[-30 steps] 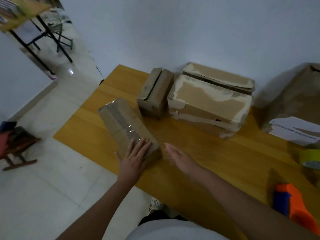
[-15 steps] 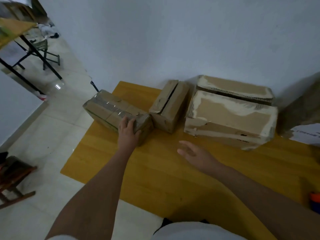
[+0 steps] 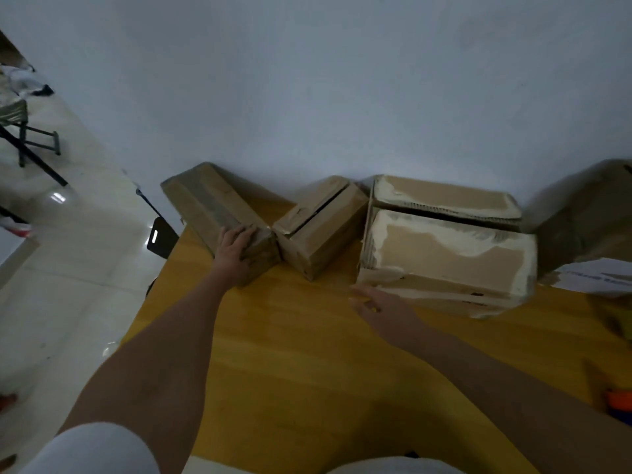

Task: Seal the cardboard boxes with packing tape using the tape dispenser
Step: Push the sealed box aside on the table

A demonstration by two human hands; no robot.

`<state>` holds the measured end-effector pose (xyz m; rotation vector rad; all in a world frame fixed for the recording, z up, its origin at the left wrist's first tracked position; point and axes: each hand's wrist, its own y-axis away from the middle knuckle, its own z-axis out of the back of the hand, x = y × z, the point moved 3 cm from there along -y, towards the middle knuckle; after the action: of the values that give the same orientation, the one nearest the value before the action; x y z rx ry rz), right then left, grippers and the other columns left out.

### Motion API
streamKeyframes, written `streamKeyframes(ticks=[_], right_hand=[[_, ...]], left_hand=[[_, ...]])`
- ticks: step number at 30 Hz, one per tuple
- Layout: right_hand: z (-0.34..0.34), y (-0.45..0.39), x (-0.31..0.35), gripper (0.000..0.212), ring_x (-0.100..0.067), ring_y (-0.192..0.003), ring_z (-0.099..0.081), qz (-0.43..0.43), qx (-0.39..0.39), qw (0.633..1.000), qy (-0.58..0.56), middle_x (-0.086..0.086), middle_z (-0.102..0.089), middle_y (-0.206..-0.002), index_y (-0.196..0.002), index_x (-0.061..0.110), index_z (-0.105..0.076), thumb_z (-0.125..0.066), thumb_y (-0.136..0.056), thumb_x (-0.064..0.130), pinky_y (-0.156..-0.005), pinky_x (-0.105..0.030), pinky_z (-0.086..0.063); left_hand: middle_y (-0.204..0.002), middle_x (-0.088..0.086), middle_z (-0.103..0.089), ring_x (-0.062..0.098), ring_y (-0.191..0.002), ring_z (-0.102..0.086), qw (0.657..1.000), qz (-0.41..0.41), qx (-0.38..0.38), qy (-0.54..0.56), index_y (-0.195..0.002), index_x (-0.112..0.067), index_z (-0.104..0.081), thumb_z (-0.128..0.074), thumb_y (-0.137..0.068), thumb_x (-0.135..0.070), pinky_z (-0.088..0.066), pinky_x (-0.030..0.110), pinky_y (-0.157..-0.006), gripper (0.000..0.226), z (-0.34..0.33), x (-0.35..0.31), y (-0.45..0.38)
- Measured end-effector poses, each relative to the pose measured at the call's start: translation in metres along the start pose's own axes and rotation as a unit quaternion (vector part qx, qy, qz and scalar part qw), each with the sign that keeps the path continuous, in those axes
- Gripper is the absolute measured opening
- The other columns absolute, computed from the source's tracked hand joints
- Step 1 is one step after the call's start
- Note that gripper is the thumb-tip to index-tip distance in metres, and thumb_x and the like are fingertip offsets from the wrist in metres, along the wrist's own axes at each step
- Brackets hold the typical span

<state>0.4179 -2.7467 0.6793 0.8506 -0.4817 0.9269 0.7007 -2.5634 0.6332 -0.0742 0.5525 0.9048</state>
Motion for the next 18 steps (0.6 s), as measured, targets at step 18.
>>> streamKeyframes(ticks=[18], right_hand=[[-0.005, -0.012, -0.001, 0.049, -0.008, -0.118, -0.053, 0.020, 0.003, 0.998, -0.055, 0.008, -0.046, -0.146, -0.144, 0.032, -0.042, -0.052, -0.098, 0.043, -0.089, -0.024, -0.048]], left_hand=[[-0.165, 0.007, 0.010, 0.039, -0.150, 0.011, 0.993, -0.028, -0.006, -0.115, -0.156, -0.032, -0.014, -0.041, -0.100, -0.050, 0.002, 0.062, -0.118, 0.065, -0.008, -0.106, -0.037]])
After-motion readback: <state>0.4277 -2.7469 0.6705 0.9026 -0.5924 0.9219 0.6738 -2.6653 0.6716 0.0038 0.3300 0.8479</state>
